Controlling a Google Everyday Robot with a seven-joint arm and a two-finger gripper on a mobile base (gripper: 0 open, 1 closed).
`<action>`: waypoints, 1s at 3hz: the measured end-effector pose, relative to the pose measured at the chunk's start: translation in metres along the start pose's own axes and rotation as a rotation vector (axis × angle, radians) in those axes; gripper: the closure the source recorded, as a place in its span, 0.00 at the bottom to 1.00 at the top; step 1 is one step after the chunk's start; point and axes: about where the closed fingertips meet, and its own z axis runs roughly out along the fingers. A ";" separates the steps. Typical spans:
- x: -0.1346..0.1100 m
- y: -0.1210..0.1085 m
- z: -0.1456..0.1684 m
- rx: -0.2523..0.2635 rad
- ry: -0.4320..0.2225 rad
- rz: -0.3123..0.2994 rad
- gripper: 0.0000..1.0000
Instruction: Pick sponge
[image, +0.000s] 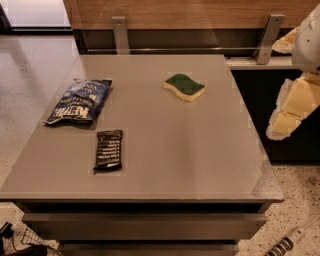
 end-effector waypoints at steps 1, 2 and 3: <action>-0.017 -0.022 0.019 0.028 -0.088 0.024 0.00; -0.038 -0.041 0.062 0.027 -0.240 0.056 0.00; -0.060 -0.047 0.116 0.003 -0.430 0.136 0.00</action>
Offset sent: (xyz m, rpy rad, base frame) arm 0.1415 0.0703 -0.0595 0.5448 -0.2237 0.0342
